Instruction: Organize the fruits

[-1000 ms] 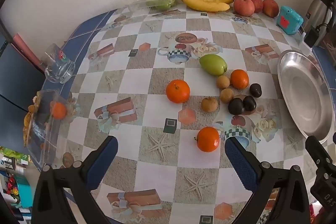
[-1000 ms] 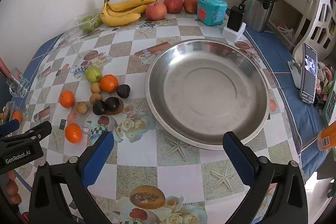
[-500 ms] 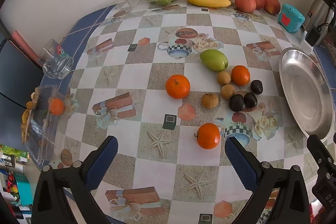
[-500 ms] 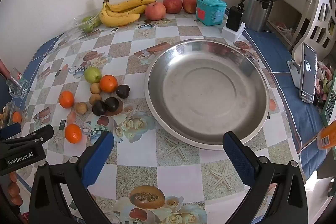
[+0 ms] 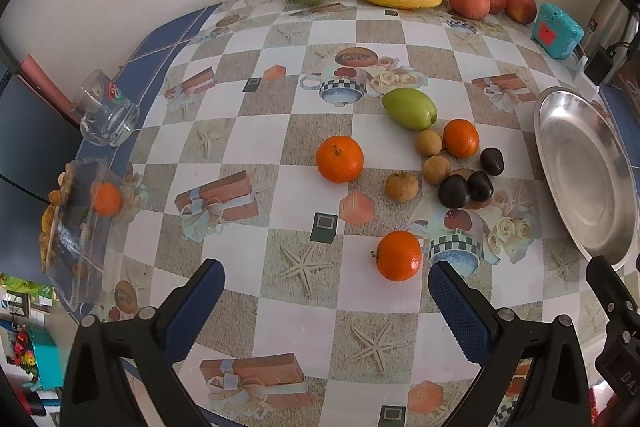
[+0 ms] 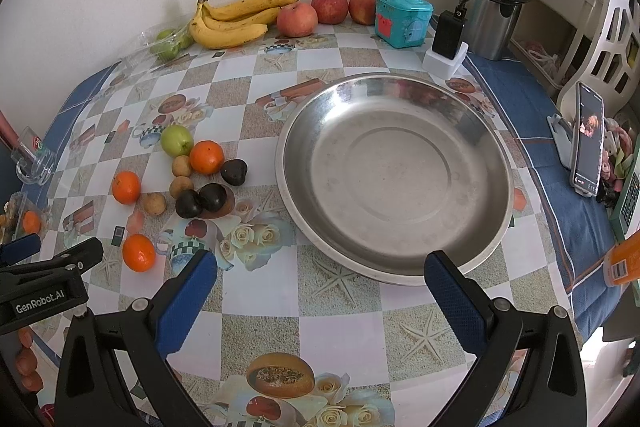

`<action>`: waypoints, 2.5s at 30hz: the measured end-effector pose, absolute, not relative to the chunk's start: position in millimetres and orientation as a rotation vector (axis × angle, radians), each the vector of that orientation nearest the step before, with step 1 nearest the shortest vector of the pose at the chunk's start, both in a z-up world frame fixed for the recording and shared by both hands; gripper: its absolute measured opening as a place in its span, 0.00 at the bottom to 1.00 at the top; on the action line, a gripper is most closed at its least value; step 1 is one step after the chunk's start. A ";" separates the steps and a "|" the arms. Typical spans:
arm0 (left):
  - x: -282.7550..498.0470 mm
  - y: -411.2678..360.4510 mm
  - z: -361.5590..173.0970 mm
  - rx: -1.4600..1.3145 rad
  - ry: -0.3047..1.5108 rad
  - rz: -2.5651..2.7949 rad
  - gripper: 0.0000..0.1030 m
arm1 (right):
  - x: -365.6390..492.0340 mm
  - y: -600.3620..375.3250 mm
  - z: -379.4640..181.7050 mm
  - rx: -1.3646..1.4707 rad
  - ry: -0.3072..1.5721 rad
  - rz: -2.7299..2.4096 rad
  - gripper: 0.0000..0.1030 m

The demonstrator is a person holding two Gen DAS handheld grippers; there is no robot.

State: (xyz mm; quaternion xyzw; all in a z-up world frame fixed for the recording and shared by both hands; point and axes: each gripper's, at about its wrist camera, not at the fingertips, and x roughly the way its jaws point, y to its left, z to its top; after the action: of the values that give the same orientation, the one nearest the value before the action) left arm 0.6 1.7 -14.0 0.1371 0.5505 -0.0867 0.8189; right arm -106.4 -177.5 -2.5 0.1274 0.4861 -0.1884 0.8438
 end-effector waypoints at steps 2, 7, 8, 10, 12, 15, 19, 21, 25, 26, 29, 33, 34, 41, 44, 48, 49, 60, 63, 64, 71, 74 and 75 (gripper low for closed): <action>1.5 2.4 -13.8 0.289 1.176 -0.183 1.00 | -106.3 -177.5 -2.5 0.269 1.027 -0.398 1.00; 2.1 2.2 -13.3 0.288 1.178 -0.184 1.00 | -106.3 -177.4 -2.7 0.269 1.027 -0.399 1.00; 1.9 2.2 -13.3 0.288 1.177 -0.185 1.00 | -106.3 -177.4 -2.7 0.269 1.027 -0.399 1.00; 1.7 2.4 -13.4 0.288 1.176 -0.185 1.00 | -107.0 -177.8 -3.2 0.269 1.027 -0.398 1.00; 1.5 2.6 -13.5 0.288 1.178 -0.184 1.00 | -106.8 -177.6 -3.1 0.268 1.027 -0.399 1.00; 1.6 2.4 -13.3 0.288 1.177 -0.185 1.00 | -106.6 -177.3 -3.0 0.269 1.028 -0.399 1.00; 1.9 2.2 -13.2 0.288 1.177 -0.185 1.00 | -106.3 -176.9 -2.8 0.268 1.027 -0.399 1.00; 1.8 2.4 -13.2 0.288 1.178 -0.184 1.00 | -106.3 -176.8 -2.7 0.268 1.028 -0.399 1.00; 0.3 2.5 -13.2 0.288 1.178 -0.185 1.00 | -106.5 -177.0 -2.5 0.268 1.028 -0.399 1.00; 0.6 2.5 -13.1 0.288 1.179 -0.185 1.00 | -106.5 -177.0 -2.5 0.268 1.028 -0.399 1.00; 0.6 2.3 -13.1 0.287 1.179 -0.185 1.00 | -106.6 -177.1 -2.4 0.269 1.029 -0.399 1.00; 0.0 2.2 -13.1 0.287 1.180 -0.184 1.00 | -106.6 -176.5 -2.7 0.269 1.028 -0.399 1.00; 0.5 2.2 -13.1 0.287 1.179 -0.185 1.00 | -106.5 -176.8 -2.5 0.268 1.029 -0.399 1.00; 0.7 2.0 -13.0 0.287 1.180 -0.184 1.00 | -106.6 -176.5 -1.6 0.268 1.030 -0.399 1.00; -1.1 2.7 -12.2 0.285 1.180 -0.183 1.00 | -106.8 -176.9 -1.4 0.268 1.031 -0.399 1.00; -1.3 3.1 -11.9 0.287 1.181 -0.183 1.00 | -106.9 -176.2 -2.6 0.267 1.031 -0.398 1.00; -1.2 3.4 -11.6 0.288 1.182 -0.183 1.00 | -106.8 -176.6 -2.5 0.268 1.031 -0.398 1.00; 15.3 11.1 -13.3 0.231 1.215 -0.176 1.00 | -100.5 -170.0 -2.9 0.275 1.017 -0.364 1.00; 27.0 15.8 -13.5 0.198 1.223 -0.157 1.00 | -92.4 -166.0 -0.9 0.290 1.006 -0.319 1.00; 30.9 17.4 -12.8 0.180 1.224 -0.154 1.00 | -89.3 -164.8 -0.7 0.297 1.004 -0.306 1.00; 58.7 19.4 -13.0 0.095 1.226 -0.141 1.00 | -60.2 -160.7 -5.3 0.354 1.019 -0.250 1.00; 69.9 18.1 -16.1 0.078 1.213 -0.110 1.00 | -50.0 -162.2 -9.1 0.381 1.033 -0.240 1.00; 72.3 16.9 -17.2 0.079 1.211 -0.110 1.00 | -46.8 -162.4 -10.0 0.378 1.039 -0.242 1.00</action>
State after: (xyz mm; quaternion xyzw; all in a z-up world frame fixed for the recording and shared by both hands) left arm 72.3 16.9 -17.2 0.0373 0.5688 -0.0518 0.8200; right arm -46.8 -162.4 -10.0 0.1789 0.4921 -0.1148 0.8442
